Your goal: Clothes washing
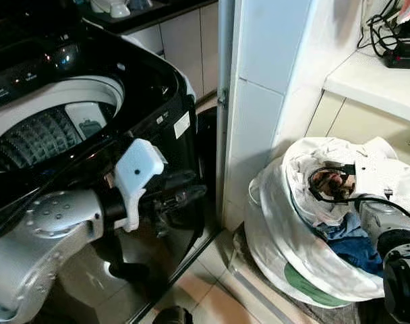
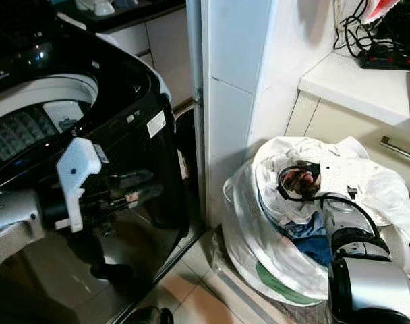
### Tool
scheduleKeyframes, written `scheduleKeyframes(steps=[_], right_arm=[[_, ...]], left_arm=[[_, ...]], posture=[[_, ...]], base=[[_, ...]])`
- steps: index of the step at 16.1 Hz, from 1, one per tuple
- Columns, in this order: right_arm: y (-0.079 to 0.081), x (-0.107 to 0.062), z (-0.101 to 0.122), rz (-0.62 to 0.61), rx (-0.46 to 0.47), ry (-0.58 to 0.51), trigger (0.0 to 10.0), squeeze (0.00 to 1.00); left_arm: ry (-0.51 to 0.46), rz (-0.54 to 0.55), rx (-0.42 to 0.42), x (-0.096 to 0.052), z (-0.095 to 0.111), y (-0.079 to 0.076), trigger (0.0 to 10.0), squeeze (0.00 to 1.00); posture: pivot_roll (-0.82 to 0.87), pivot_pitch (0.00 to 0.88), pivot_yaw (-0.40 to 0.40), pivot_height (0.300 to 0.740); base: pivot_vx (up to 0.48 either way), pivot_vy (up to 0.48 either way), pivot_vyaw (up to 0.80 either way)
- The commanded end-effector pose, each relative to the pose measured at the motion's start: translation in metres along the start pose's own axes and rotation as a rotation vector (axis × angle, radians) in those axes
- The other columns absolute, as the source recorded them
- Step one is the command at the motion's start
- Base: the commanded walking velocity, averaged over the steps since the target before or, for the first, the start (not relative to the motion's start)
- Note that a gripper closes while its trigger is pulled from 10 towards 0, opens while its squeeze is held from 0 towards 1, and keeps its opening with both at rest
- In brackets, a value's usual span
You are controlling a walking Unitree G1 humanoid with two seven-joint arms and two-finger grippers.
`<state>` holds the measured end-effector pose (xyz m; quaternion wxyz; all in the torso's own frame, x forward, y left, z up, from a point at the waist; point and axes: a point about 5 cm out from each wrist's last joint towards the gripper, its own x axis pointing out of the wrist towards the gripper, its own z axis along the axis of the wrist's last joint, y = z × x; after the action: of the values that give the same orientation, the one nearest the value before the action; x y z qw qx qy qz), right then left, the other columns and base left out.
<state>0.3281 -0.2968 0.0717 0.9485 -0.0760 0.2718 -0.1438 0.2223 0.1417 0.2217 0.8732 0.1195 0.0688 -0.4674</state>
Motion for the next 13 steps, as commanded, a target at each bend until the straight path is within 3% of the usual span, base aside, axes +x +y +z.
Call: scheduleKeyframes(steps=[1, 3, 13], right_arm=[[0.0020, 0.0001, -0.0040, -0.013, 0.014, 0.021, 1.0, 0.00], [0.0020, -0.0001, -0.0075, -0.024, 0.006, 0.037, 0.0, 0.00], [0.0003, -0.0003, -0.0101, -0.029, 0.010, 0.047, 0.0, 0.00]], left_arm=[[0.007, -0.002, -0.006, -0.0064, 0.0022, -0.0019, 10.0, 0.00], [0.001, -0.014, -0.007, -0.0072, 0.0039, -0.0044, 10.0, 0.00], [0.006, -0.023, -0.026, -0.0052, 0.0035, -0.0066, 10.0, 0.00]], posture=[[0.36, 0.120, 0.059, 0.740], [0.36, 0.117, 0.055, 0.740], [0.34, 0.119, 0.057, 0.740]], base=[[0.000, 0.000, 0.00], [0.000, 0.000, 0.00], [0.000, 0.000, 0.00]])
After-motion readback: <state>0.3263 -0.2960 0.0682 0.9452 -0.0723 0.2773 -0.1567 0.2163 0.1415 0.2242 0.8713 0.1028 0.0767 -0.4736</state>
